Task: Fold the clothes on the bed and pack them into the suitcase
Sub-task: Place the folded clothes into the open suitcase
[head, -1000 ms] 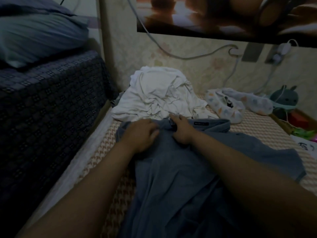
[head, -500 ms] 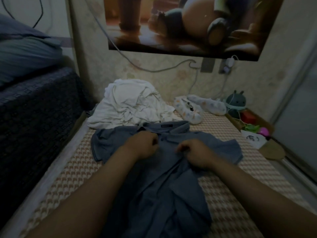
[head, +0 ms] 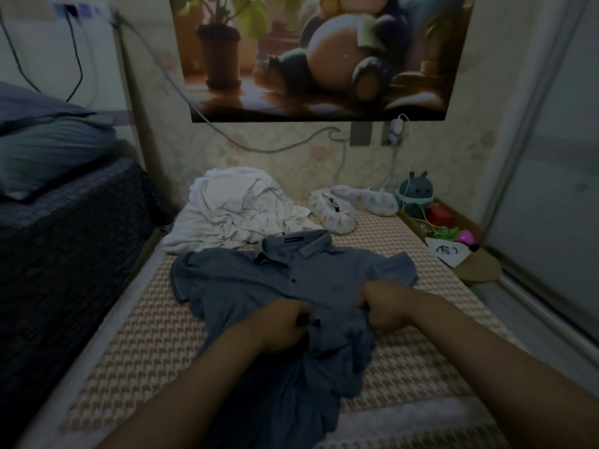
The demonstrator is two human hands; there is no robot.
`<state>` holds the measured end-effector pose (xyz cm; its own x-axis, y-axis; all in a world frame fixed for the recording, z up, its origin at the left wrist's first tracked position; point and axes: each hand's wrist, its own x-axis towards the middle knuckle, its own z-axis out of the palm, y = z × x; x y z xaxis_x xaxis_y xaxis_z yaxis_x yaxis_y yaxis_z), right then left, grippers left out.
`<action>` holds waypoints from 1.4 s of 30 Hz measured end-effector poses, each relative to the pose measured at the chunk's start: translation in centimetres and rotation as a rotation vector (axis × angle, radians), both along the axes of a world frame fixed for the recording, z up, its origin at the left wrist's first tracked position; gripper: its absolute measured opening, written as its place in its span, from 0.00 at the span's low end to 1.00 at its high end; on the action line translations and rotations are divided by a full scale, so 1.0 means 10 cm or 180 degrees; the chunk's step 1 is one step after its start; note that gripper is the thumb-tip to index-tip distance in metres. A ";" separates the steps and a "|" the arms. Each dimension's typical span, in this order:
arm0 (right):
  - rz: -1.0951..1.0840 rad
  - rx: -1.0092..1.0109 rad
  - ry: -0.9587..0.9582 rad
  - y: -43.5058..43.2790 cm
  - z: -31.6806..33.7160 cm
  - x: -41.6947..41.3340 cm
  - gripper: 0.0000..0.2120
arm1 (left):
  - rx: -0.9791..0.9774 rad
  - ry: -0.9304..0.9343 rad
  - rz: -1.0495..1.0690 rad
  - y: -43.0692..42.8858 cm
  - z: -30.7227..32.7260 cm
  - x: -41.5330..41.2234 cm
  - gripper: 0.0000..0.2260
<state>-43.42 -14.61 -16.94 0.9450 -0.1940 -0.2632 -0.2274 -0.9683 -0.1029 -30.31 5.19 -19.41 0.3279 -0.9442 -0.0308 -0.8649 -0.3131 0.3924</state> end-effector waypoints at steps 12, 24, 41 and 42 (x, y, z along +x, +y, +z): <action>-0.0293 0.1384 -0.0058 0.24 0.06 -0.07 0.10 | 0.1811 0.2395 0.0186 0.22 0.21 -0.08 0.07; -0.0392 0.2097 0.0798 0.23 0.10 -0.27 0.08 | 0.1542 0.1300 -0.0228 0.53 0.35 -0.29 0.18; -0.0902 0.2643 -0.2090 0.35 0.00 -0.03 0.11 | -0.0774 -0.0313 0.0161 0.46 -0.07 0.20 0.12; -0.1012 0.2984 -0.1988 0.37 0.08 -0.05 0.12 | -0.1025 -0.0143 0.0306 0.47 0.04 0.18 0.13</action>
<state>-43.96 -10.92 -16.13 0.9046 -0.4214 0.0643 -0.1031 -0.3627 -0.9262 -28.47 9.87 -19.03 0.4100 -0.8678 0.2806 -0.8561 -0.2602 0.4465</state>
